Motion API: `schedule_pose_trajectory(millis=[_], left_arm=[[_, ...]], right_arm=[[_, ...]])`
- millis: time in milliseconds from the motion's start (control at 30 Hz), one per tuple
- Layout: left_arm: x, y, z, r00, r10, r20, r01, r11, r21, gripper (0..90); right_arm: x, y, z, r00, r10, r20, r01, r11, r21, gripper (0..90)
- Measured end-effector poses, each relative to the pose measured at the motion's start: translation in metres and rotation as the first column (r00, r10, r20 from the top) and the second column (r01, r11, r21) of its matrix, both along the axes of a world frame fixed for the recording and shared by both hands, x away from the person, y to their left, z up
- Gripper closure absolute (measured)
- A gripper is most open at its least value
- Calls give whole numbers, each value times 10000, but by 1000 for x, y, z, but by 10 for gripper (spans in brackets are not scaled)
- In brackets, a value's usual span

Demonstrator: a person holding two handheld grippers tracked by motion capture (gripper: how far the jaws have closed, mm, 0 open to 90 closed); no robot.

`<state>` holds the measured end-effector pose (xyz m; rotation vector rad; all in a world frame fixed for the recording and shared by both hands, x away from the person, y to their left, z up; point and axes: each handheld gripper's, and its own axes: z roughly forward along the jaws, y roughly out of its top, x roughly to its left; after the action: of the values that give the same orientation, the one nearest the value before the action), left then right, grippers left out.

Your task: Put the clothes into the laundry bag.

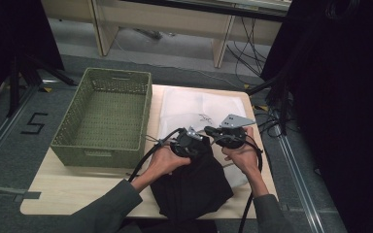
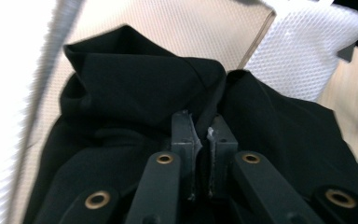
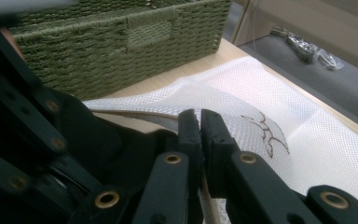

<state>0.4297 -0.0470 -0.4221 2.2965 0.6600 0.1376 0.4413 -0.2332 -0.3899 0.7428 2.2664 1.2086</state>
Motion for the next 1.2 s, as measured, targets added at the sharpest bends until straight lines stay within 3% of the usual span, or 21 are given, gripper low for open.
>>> schedule_pose_trajectory(millis=[133,167,267,467,567,733,1100,1200], left_arm=[[-1,7,9,9997,258,1,-258,9991,-350,681],[-2,8,12,9979,642,-66,-645,9945,-830,624],[2,21,27,9961,873,128,-853,9898,-1140,512],[14,44,46,9888,1468,283,-1392,9731,-1837,445],[23,51,49,9841,1639,692,-1509,9750,-1629,439],[33,51,43,9835,1615,818,-1523,9824,-1081,471],[46,37,24,9791,1494,1380,-1418,9879,-636,534],[50,37,20,9772,1433,1564,-1335,9885,-715,577]], right_arm=[[1,-2,0,10000,72,28,-72,10000,-39,883],[2,-2,-1,10000,29,62,-29,10000,-5,883],[1,-1,-1,10000,-42,53,42,10000,-15,883],[2,0,1,9999,37,129,-36,10000,-51,882],[2,2,2,9999,-96,89,96,10000,-10,883],[4,5,4,9997,76,222,-75,9999,-71,882],[4,13,8,9994,196,296,-191,9997,-164,883],[5,15,8,9994,208,293,-205,9997,-94,883]])
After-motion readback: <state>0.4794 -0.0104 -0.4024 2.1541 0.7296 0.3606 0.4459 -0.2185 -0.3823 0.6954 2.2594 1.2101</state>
